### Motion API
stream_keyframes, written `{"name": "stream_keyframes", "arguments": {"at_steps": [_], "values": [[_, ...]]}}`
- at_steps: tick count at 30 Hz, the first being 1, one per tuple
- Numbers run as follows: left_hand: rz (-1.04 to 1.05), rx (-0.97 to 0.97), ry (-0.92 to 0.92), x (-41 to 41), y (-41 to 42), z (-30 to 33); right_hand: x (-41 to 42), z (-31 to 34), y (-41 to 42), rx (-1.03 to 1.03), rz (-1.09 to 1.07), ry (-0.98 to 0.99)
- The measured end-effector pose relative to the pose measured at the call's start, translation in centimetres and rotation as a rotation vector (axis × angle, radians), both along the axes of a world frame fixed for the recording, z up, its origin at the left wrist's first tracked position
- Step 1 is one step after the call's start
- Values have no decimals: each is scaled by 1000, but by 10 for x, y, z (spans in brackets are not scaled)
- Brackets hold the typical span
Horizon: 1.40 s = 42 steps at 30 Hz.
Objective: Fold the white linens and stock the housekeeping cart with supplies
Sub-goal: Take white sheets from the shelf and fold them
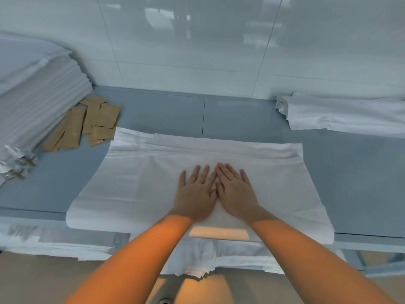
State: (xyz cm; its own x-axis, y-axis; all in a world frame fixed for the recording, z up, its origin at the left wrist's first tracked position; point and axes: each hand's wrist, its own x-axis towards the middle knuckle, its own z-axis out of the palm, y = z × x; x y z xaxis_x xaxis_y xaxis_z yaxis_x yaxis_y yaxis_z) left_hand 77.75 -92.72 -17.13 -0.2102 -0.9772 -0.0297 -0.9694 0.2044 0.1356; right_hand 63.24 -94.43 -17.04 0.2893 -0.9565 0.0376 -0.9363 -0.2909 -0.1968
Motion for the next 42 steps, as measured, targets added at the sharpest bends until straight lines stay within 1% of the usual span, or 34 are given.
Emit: {"name": "stream_keyframes", "arguments": {"at_steps": [4,9,11,13,16,19,20,22,23,25,27,29,32,34,38,42], "values": [[55,16,-32,25,-11,-5,-27,-1,-11,78,-96,103],[229,34,-83,100,-25,-9,-85,0,-21,140,-295,159],[306,52,-59,127,-28,-7,-101,1,-23,154,-337,171],[338,93,-36,145,-29,-1,-111,4,-26,174,-360,187],[351,122,-67,151,-19,12,-112,15,-32,255,-394,214],[303,26,-69,126,10,17,-89,26,-27,296,-463,174],[272,3,-37,112,21,18,-74,28,-19,266,-454,150],[226,43,14,84,38,15,-30,26,5,166,-334,111],[220,84,15,72,44,12,-4,24,19,144,-246,82],[236,114,-32,57,52,5,41,16,45,176,-100,77],[260,97,-53,55,55,1,66,7,59,206,-68,100],[265,82,-50,57,57,0,68,4,62,193,-93,100],[237,72,-61,62,58,1,50,5,56,182,-106,96],[242,54,-75,72,58,2,27,4,52,180,-164,126],[334,46,-85,109,62,2,-39,4,45,183,-315,171],[400,75,-82,132,64,3,-87,7,40,198,-398,175]]}}
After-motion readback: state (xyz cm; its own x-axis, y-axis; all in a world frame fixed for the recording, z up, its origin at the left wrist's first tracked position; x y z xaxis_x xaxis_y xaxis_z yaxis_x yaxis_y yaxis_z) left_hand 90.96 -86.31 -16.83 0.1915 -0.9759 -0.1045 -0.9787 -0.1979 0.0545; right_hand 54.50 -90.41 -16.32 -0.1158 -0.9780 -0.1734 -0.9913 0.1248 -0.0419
